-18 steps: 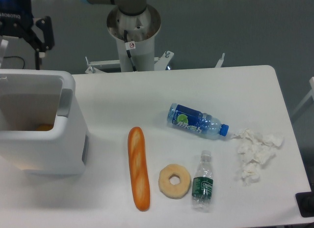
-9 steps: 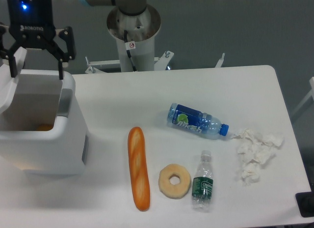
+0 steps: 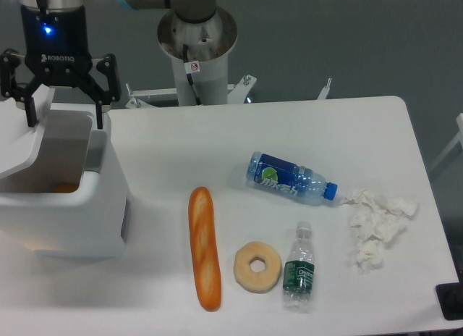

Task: Close the trash can
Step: 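Push the trash can lid down with the gripper to close it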

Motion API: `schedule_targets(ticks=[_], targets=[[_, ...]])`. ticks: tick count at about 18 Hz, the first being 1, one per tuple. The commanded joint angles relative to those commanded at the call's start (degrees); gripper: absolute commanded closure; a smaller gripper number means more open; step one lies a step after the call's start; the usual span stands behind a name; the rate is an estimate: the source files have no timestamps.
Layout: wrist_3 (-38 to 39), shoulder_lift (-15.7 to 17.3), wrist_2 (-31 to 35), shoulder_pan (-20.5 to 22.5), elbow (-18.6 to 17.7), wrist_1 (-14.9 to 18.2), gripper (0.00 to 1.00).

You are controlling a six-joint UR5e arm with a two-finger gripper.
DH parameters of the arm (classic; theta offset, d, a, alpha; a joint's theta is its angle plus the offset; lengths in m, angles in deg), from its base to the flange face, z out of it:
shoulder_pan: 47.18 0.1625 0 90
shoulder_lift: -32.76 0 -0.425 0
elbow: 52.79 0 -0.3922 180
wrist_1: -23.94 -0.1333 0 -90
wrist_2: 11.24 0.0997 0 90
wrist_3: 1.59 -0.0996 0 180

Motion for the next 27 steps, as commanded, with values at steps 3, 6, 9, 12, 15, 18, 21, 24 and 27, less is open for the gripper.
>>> schedule_targets(ticks=[3,6,9,12,15,18,21,24,27], targets=[[-1.1,0.0,0.0,0.1,-0.9,0.0,0.0],[-1.7,0.0,-0.1,1.0,-1.8,0.1,0.0],[-1.9,0.0,-0.1,1.3,-2.5,0.1,0.0],[-2.2,0.0,-0.1,1.8,-2.9,0.0,0.0],[-2.3,-0.1,-0.1,2.0,-3.5,0.0,0.0],[-2.5,-0.3,0.0,2.0,-4.0,-0.1,0.0],[-2.5,-0.7,0.0,2.0,-4.2,-0.1,0.0],[-2.5,-1.2,0.0,2.0,-4.3,-0.1,0.0],[-2.5,-1.7,0.0,2.0,-4.4,-0.1,0.0]])
